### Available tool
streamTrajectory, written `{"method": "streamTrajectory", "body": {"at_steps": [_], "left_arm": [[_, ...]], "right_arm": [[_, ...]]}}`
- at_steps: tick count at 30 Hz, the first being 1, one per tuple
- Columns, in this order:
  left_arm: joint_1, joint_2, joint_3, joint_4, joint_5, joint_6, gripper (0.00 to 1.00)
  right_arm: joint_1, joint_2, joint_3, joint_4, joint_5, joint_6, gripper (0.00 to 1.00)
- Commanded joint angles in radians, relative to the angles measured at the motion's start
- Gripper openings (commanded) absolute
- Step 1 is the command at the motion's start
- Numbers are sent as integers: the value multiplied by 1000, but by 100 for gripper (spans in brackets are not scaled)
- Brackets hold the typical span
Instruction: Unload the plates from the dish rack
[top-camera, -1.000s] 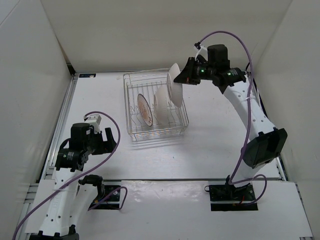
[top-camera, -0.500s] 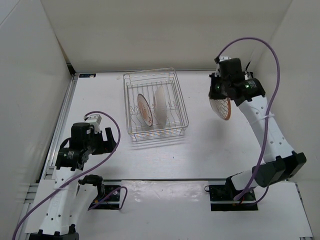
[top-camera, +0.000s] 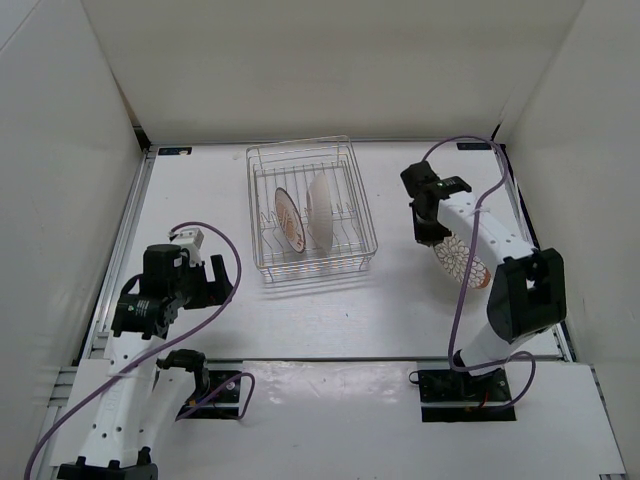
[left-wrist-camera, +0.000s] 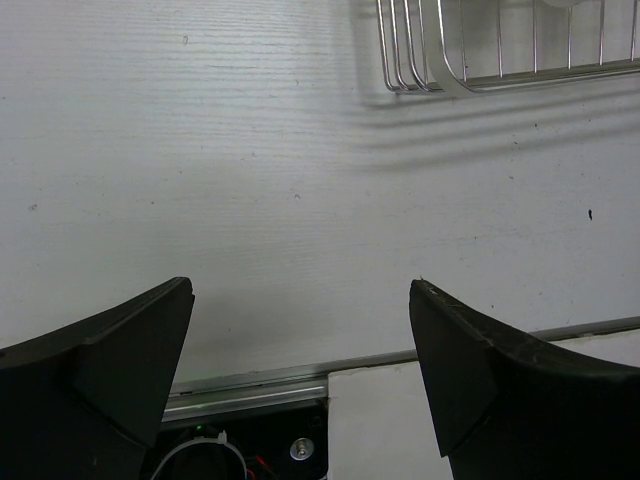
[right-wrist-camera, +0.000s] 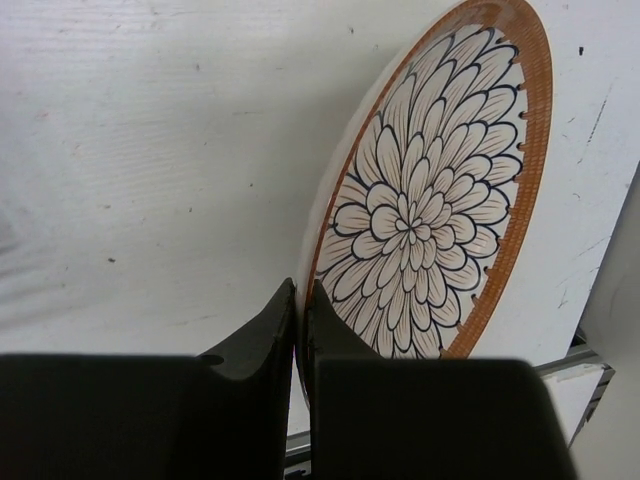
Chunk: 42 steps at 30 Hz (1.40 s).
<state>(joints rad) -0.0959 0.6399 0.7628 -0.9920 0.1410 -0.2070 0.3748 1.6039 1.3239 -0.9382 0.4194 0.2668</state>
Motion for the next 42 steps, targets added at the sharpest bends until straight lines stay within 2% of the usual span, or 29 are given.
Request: {"method": "streamTrajectory", "body": {"at_steps": [1,11,12,14,17,21,24,25,26,28,30,32,33,35,36,39,40,42], "left_arm": [[-4,3,3,-7,0,0,100],[-2,4,0,-5,-1,0,100],[-2,6,0,-4,-1,-2,100],[-4,7,0,-4,-1,0,100],[-4,10,1,-4,-1,0,100],[-4,12,1,-5,-9,-3,100],[-4,4,1,-7,-6,-2,100],[-2,6,3,-5,-6,-2,100],[-4,6,3,-8,-4,-2,100],[-4,6,1,-10,-6,-2,100],[-2,6,1,-5,-4,-3,100],[-2,7,1,-5,-3,-2,100],[-4,7,1,-4,0,-2,100],[-4,9,0,-2,-1,1,100],[-4,9,1,-8,2,1,100],[-2,3,0,-7,-1,-2,100],[-2,4,0,-4,-4,-2,100],[-2,6,0,-4,-1,-2,100]], "right_arm": [[7,16,34,33,134,8,0],[9,135,15,47,52,43,0],[9,140,17,50,42,49,14],[10,154,12,59,6,52,32],[7,166,21,69,-28,55,38],[6,179,55,52,-67,48,40],[4,162,98,21,-96,41,49],[6,159,119,13,-97,40,59],[7,137,130,4,-109,38,62],[7,79,190,-17,-138,38,62],[6,4,221,53,-255,-8,62],[6,-38,221,149,-451,-37,64],[7,-74,209,218,-599,-32,66],[6,-85,201,306,-689,-14,66],[6,-91,196,361,-802,17,66],[10,-68,173,473,-946,81,66],[10,-62,146,571,-1005,98,67],[16,-41,132,622,-1060,143,67]]}}
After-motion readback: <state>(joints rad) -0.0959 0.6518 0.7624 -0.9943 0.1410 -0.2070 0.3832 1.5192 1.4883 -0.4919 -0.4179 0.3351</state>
